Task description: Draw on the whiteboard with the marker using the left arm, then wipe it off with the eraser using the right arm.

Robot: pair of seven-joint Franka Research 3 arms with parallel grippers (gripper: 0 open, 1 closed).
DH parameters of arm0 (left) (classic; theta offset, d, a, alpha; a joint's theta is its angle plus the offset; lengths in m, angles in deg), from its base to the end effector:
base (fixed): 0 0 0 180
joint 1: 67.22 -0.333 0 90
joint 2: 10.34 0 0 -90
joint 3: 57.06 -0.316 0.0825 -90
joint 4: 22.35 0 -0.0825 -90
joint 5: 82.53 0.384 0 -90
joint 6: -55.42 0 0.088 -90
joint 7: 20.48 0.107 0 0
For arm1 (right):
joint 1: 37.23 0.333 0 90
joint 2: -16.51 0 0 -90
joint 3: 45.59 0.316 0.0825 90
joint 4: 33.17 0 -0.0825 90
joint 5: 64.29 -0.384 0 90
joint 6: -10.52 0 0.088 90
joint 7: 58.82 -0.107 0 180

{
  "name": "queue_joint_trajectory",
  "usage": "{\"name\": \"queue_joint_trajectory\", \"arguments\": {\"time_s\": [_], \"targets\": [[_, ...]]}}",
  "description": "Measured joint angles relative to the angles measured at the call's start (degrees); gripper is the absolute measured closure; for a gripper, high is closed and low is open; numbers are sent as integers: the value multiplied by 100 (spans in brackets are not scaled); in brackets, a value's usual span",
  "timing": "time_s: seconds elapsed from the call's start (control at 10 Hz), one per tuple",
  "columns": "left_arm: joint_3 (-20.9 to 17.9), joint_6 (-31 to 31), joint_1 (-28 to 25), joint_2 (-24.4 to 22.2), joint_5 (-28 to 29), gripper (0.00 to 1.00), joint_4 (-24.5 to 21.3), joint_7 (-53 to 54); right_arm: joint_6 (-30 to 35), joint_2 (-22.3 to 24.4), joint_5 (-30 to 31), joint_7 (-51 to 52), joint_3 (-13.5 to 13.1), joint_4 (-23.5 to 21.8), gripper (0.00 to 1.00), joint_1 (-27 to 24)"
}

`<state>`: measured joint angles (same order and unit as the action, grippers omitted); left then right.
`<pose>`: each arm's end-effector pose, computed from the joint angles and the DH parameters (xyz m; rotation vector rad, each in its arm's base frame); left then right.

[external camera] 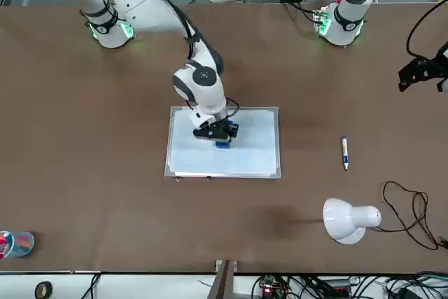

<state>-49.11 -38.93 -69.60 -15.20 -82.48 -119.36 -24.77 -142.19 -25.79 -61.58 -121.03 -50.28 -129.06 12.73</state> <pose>0.5317 -0.0549 0.6189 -3.1315 0.0346 -0.0603 0.4886 0.5060 0.1997 -2.9467 0.3375 -0.3198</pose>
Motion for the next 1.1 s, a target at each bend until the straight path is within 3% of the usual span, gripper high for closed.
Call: {"name": "queue_joint_trajectory", "arguments": {"time_s": [0.6,0.8,1.1], "targets": [[0,0,-7,0,0,0,0,0,51,-124,21,-318,-40,235,44,202],[0,0,-8,0,0,0,0,0,307,-88,19,-2,-54,299,44,9],[0,0,-9,0,0,0,-2,0,1336,345,-30,897,36,445,44,-734]]}}
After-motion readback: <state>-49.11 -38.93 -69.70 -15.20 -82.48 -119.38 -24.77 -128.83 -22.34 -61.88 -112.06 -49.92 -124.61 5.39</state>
